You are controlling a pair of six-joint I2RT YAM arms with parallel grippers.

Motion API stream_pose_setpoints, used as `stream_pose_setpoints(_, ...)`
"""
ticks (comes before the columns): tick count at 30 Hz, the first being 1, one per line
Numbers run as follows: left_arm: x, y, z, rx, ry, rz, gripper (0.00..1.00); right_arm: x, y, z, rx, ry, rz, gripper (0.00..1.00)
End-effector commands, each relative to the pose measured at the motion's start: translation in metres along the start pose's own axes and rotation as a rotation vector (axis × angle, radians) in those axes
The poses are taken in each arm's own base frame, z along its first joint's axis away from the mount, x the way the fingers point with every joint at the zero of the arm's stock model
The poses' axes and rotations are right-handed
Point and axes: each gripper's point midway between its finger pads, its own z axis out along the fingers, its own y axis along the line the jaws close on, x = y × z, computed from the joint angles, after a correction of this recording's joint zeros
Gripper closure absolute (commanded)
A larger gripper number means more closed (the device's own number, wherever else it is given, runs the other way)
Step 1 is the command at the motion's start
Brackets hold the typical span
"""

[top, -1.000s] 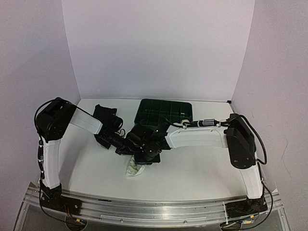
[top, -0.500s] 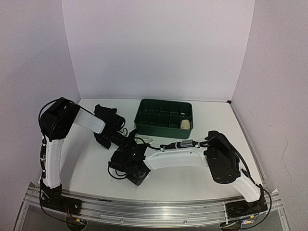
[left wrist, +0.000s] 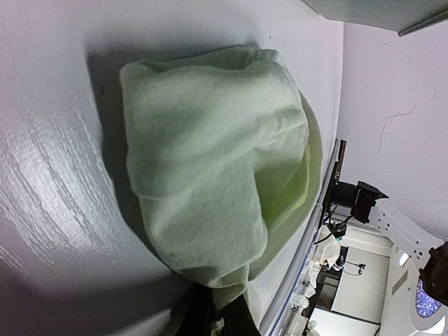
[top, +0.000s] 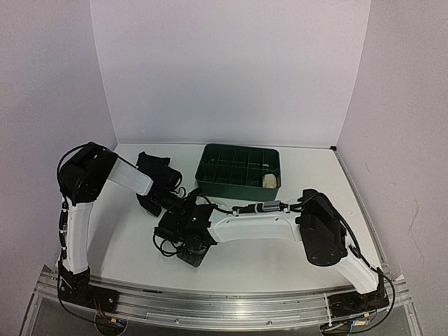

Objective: Roll the underwear
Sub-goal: Fold the underwear at the center of the board.

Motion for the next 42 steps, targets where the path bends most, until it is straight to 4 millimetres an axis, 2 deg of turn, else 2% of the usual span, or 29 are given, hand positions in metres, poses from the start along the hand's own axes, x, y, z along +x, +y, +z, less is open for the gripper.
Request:
stream_pose_setpoints(1,0.007,0.044,0.005,-0.132,-0.016,-0.067,1.0,-0.017,0.035,-0.036,-0.21,-0.114,-0.042,0.52)
stream_pose_setpoints(5,0.007,0.041,0.003,-0.127,-0.018,-0.052,1.0,-0.037,0.031,-0.08,-0.26,-0.271,-0.086,0.48)
stream_pose_setpoints(8,0.007,0.039,0.002,-0.122,-0.02,-0.046,1.0,-0.049,0.02,-0.123,-0.273,-0.439,-0.094,0.44)
stream_pose_setpoints(12,0.007,0.036,0.002,-0.114,-0.021,-0.036,1.0,-0.042,0.005,-0.159,-0.256,-0.601,-0.096,0.42)
stream_pose_setpoints(15,0.007,0.035,0.001,-0.109,-0.022,-0.034,1.0,-0.016,-0.006,-0.15,-0.189,-0.648,-0.1,0.41)
stream_pose_setpoints(17,0.008,0.035,0.001,-0.105,-0.023,-0.04,1.0,0.007,-0.008,-0.132,-0.152,-0.671,-0.112,0.37)
stream_pose_setpoints(19,0.008,0.035,0.001,-0.103,-0.023,-0.045,1.0,0.013,-0.007,-0.123,-0.137,-0.703,-0.136,0.35)
stream_pose_setpoints(23,0.01,0.035,0.001,-0.105,-0.024,-0.052,1.0,0.001,-0.003,-0.101,-0.084,-0.68,-0.197,0.34)
stream_pose_setpoints(28,0.01,0.034,-0.001,-0.11,-0.029,-0.051,1.0,-0.011,0.004,-0.064,-0.044,-0.62,-0.23,0.34)
stream_pose_setpoints(32,0.011,0.036,-0.001,-0.109,-0.028,-0.055,1.0,-0.018,0.002,-0.047,0.008,-0.591,-0.234,0.34)
stream_pose_setpoints(37,0.012,0.037,0.0,-0.107,-0.024,-0.058,1.0,-0.006,-0.006,-0.026,0.08,-0.512,-0.248,0.34)
stream_pose_setpoints(42,0.013,0.039,0.001,-0.106,-0.024,-0.063,1.0,0.013,0.0,-0.001,0.042,-0.417,-0.251,0.37)
